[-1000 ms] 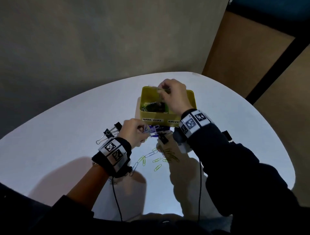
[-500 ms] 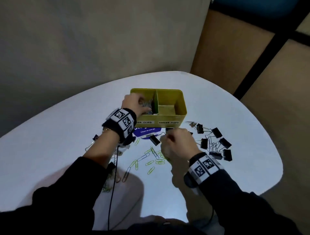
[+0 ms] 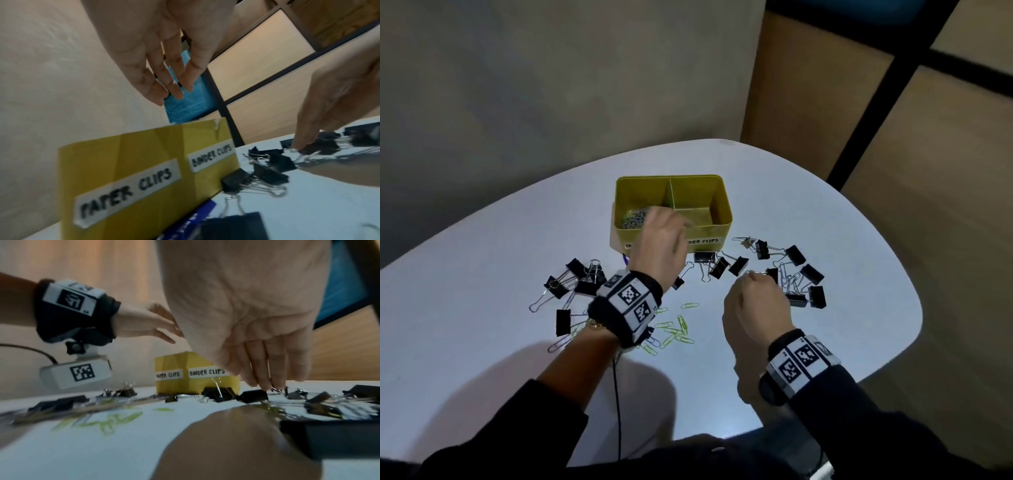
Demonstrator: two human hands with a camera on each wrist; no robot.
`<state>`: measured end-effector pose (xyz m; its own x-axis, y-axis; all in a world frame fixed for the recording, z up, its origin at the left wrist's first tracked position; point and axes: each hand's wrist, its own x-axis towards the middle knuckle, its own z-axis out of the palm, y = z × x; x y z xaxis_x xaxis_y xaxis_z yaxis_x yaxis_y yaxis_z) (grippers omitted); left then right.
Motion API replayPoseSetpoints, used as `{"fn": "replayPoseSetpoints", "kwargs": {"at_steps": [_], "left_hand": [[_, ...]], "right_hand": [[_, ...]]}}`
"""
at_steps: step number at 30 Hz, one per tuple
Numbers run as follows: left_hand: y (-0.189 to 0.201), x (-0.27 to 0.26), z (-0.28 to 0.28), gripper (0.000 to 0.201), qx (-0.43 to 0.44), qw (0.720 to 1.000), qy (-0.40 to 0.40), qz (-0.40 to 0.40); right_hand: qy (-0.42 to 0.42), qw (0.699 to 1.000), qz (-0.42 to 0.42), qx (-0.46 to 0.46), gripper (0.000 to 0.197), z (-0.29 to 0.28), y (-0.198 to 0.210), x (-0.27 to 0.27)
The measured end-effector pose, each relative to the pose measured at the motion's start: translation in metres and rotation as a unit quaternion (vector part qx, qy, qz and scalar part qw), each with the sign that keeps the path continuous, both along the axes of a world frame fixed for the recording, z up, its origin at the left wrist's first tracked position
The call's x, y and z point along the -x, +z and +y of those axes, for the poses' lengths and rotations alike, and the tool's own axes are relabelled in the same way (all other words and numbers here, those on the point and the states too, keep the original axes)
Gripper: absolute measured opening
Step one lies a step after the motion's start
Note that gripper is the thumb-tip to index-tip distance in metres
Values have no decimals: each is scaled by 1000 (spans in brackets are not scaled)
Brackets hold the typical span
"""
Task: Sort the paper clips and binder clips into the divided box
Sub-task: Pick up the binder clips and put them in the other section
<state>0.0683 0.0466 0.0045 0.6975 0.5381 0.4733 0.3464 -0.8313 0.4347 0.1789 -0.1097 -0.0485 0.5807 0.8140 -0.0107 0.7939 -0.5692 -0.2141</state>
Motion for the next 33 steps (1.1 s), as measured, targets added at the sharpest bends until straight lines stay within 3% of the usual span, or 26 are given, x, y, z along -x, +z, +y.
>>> {"fn": "replayPoseSetpoints", "kwargs": {"at_steps": [2,3,6,8,10,12,14,17,20,24,26,29,31,33], "left_hand": [[-4,-8,-9,22,12,1000,-23,4],[-5,-12,-14,23,18,999,-31,8],[-5,-23,-25,23,35,998,-51,34],[-5,-30,-31,25,39,995,-47,74],[-10,-40,-39,34,45,986,-56,150],[-22,-52,-49,45,67,966,-100,230],[-37,-66,-60,56,67,937,-159,305],[-51,-86,-73,64,6,880,-208,427],[-56,-95,-79,66,-39,841,-191,505],[-57,-95,-69,65,-45,823,-153,545],[-55,-96,-64,66,-44,821,-133,554],[-54,-94,-58,66,-35,824,-101,556],[-55,-92,-53,67,-35,828,-81,554],[-54,-89,-49,70,-31,839,-75,539]], "right_hand": [[40,994,-28,99,38,-5,-5,6],[64,992,-23,104,44,-7,-9,13],[95,995,2,5,38,-13,-14,20],[39,998,-19,-43,32,-22,-13,0],[-47,998,-18,-22,37,-34,-10,-32],[-100,995,-10,13,33,-48,-9,-58],[-92,995,-7,40,25,-60,-10,-66],[-76,993,-22,87,40,-79,-18,-60],[-109,988,-17,106,54,-90,-25,-61],[-59,996,-10,62,56,-85,-22,-63],[-6,997,-14,69,72,-76,-22,-63],[8,994,-27,105,92,-65,-25,-63],[28,992,-29,116,94,-57,-24,-59],[75,989,-20,123,80,-49,-21,-52]]}}
